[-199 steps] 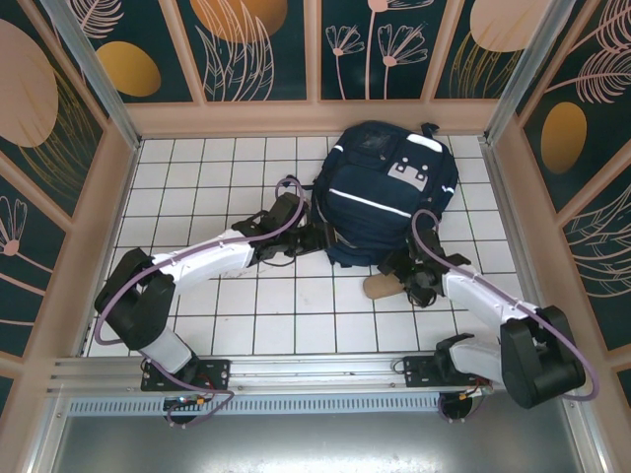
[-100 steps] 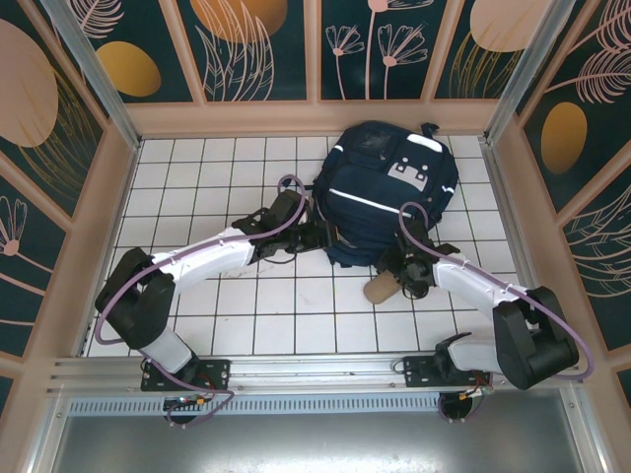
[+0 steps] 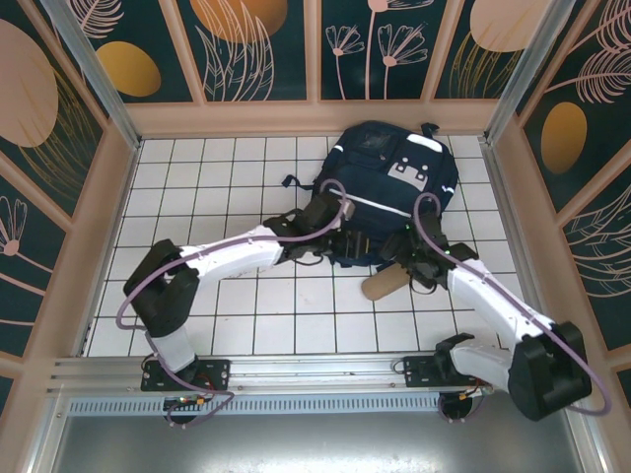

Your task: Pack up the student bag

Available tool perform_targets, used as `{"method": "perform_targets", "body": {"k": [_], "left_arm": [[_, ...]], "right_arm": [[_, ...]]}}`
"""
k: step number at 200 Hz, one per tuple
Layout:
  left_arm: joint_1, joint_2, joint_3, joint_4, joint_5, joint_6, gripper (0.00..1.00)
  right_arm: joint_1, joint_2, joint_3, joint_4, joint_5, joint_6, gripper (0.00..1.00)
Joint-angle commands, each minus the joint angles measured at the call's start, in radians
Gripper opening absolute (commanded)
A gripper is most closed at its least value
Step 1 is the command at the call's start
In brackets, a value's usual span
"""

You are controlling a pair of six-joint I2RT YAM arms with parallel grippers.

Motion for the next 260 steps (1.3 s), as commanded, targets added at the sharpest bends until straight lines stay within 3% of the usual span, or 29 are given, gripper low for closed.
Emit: {"method": "perform_targets", "body": {"k": [1,39,76,163,260], "left_arm": [[-0.056,0.074,0.082,-0.069,-0.027,0.105,0.59],[-0.130,0.191,0.209,-0.117,-0.050,0.195,0.58],[-0.186,0.297,0.323,-0.168,-0.061,0.293,0.57],[-0.205,0.450,0.422,-0.257,-0.149,0.410,0.71],[-0.233,0.486,0.403,-0.264,-0.151,0.445,0.75]], "right_arm": [[-0.072,-0.078,0.045,-0.095,0.022,-0.052,0.99],[-0.225,-0.178,0.099,-0.156,-0.008,-0.103,0.99],[-0.303,-0.222,0.124,-0.179,-0.081,-0.119,0.99],[-0.318,-0.232,0.087,-0.153,-0.138,-0.096,0.99],[-0.326,-0.219,0.069,-0.128,-0.169,-0.086,0.99]]}}
